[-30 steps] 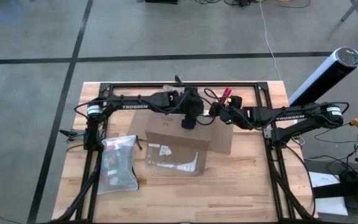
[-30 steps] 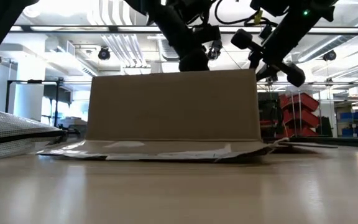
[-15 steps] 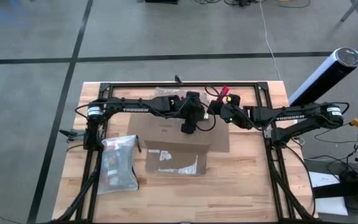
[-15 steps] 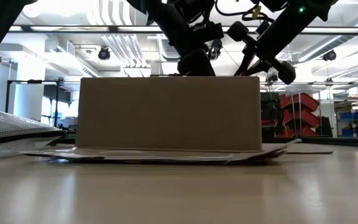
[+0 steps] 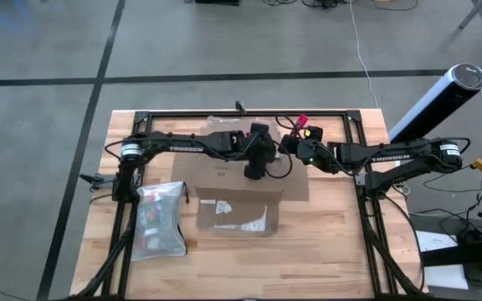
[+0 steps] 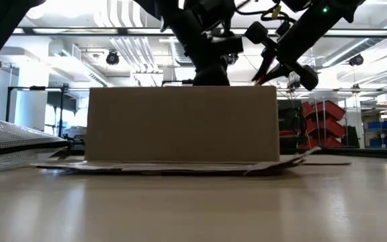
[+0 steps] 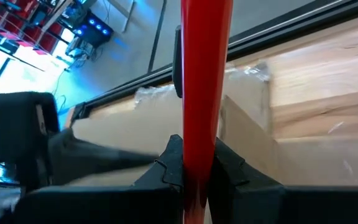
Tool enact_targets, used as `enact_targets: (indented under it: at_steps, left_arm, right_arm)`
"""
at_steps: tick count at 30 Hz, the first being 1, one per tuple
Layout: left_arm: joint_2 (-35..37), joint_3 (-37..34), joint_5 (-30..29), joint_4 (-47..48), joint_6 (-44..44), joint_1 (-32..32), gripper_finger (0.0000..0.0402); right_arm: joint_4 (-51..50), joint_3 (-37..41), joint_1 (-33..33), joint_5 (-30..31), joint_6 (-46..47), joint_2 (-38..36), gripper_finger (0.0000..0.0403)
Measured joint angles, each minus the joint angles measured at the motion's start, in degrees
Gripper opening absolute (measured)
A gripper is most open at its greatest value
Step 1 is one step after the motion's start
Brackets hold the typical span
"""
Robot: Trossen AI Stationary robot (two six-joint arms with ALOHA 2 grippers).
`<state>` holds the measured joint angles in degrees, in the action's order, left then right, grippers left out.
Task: Unpack boxes
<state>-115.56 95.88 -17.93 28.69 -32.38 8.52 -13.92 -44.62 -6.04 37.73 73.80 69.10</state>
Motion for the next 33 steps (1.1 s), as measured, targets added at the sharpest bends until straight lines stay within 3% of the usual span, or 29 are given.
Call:
enact_targets:
  at_steps: [4,10,13,19,21,33]
  left_arm:
    - [-1.21,0.00,-6.27,0.40,0.21,0.03,0.0274]
    - [-1.26,-0.10,-8.34,-0.88,1.81,0.15,0.0260]
    - [-1.26,-0.13,-8.48,-1.31,1.81,0.13,0.0208]
    - [-1.26,-0.13,-8.11,-1.29,1.61,0.00,0.0050]
    - [-1.26,-0.13,-8.11,-1.20,1.80,0.00,0.0015]
    - [-1.26,-0.24,-7.43,1.14,3.84,0.09,0.0001]
  right_arm:
    - [-3.53,0.02,0.11,1.81,2.67,0.00,0.0015]
    - [-2.97,0.02,0.05,4.03,4.22,0.17,0.0015]
    - [-2.86,0.02,-0.39,4.39,4.27,0.77,0.0015]
    - [-0.87,0.02,-1.48,5.86,4.06,3.42,0.0015]
    - [1.01,0.02,-1.81,5.77,3.39,4.43,0.0015]
    - [6.04,0.05,-2.19,8.49,2.22,8.28,0.0015]
